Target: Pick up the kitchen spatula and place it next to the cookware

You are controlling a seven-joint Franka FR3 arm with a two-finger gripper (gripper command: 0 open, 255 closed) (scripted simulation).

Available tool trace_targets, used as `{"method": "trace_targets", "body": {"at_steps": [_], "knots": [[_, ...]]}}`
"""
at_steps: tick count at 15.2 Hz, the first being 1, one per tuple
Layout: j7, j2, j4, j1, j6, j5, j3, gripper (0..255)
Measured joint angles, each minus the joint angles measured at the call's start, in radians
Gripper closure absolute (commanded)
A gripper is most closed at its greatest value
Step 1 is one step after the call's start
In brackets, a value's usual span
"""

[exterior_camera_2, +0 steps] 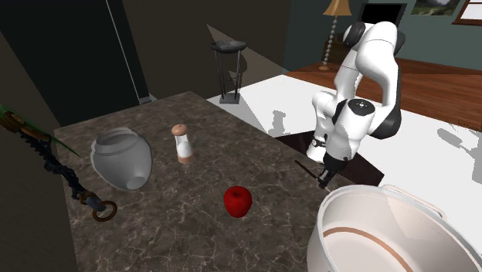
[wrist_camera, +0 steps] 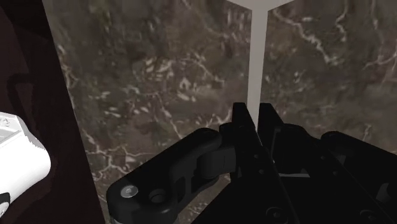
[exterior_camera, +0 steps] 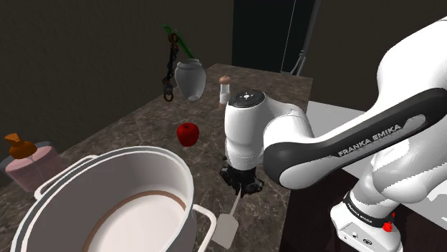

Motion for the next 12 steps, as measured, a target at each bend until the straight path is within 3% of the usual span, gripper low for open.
{"method": "trace_targets", "body": {"at_steps": [9,10,12], "knots": [[0.013,0.029,-0.019,-0.010,0.044,-0.016,0.015,255],[0.013,0.029,-0.019,-0.010,0.044,-0.016,0.015,0],[0.013,0.029,-0.019,-0.010,0.044,-0.016,0.015,0]]}}
